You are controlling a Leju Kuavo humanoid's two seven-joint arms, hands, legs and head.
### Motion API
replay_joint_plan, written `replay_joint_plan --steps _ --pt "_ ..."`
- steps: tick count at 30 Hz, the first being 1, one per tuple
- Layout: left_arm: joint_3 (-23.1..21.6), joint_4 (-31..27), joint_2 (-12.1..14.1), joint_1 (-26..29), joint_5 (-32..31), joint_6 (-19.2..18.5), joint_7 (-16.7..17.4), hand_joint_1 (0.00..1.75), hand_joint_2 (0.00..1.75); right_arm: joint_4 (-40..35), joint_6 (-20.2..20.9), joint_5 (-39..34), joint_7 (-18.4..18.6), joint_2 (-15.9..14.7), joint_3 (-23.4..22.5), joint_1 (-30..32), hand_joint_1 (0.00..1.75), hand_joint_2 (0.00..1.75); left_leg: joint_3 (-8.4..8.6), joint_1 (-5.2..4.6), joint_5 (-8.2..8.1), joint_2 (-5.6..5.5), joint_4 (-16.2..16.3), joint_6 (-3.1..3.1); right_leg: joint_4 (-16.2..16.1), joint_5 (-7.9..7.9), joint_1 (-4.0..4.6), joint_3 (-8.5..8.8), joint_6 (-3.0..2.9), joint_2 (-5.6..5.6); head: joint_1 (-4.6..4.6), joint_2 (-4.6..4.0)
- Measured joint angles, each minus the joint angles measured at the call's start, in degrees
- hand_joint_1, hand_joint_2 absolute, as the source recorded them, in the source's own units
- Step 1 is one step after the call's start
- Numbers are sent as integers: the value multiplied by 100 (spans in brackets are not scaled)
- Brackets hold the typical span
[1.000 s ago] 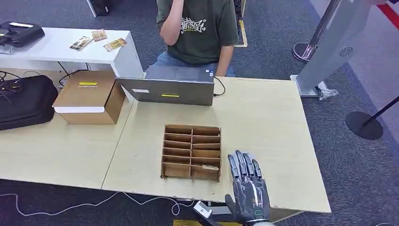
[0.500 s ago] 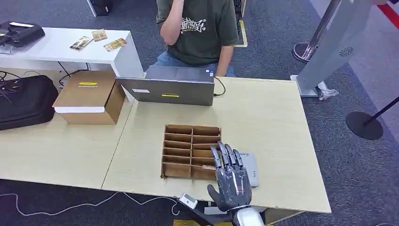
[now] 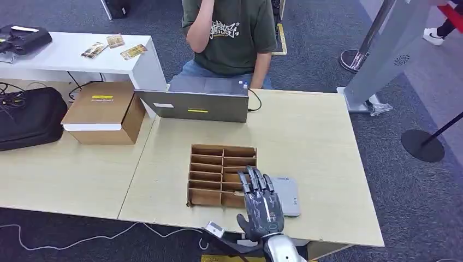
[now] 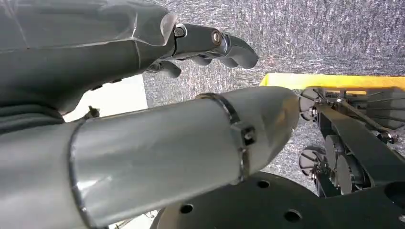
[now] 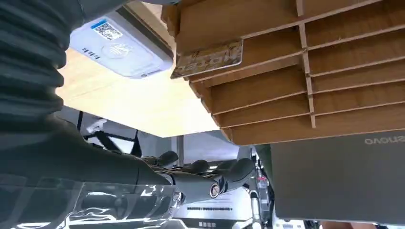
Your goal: Pass the card to the sensor for recognition and then transmit it.
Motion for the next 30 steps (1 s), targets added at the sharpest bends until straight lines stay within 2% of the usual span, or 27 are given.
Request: replay_joint_plan --steps 5,9,17,25,30 --pt "0 0 7 -1 0 -9 0 0 0 92 380 100 1419 -166 535 -390 0 175 2 -1 0 5 0 0 1 0 -1 0 0 6 0 0" --pt "0 0 11 1 0 -17 -2 0 0 92 520 102 1818 -369 1000 -641 0 175 2 -1 0 4 0 0 0 0 0 0 0 5 0 -2" --pt "0 0 22 5 0 -20 -2 0 0 109 621 102 2196 -818 1714 -980 0 175 1 -1 0 4 0 0 0 0 0 0 0 5 0 0" --pt "4 0 24 7 0 -22 -9 0 0 179 645 102 2321 -1043 2103 -1172 0 175 2 0 0 4 0 0 0 0 0 0 0 4 0 -2" --pt "4 0 63 5 0 -28 -9 0 0 418 684 100 2378 -1137 2512 -1398 0 175 2 0 0 4 0 0 0 0 0 0 0 5 0 0"
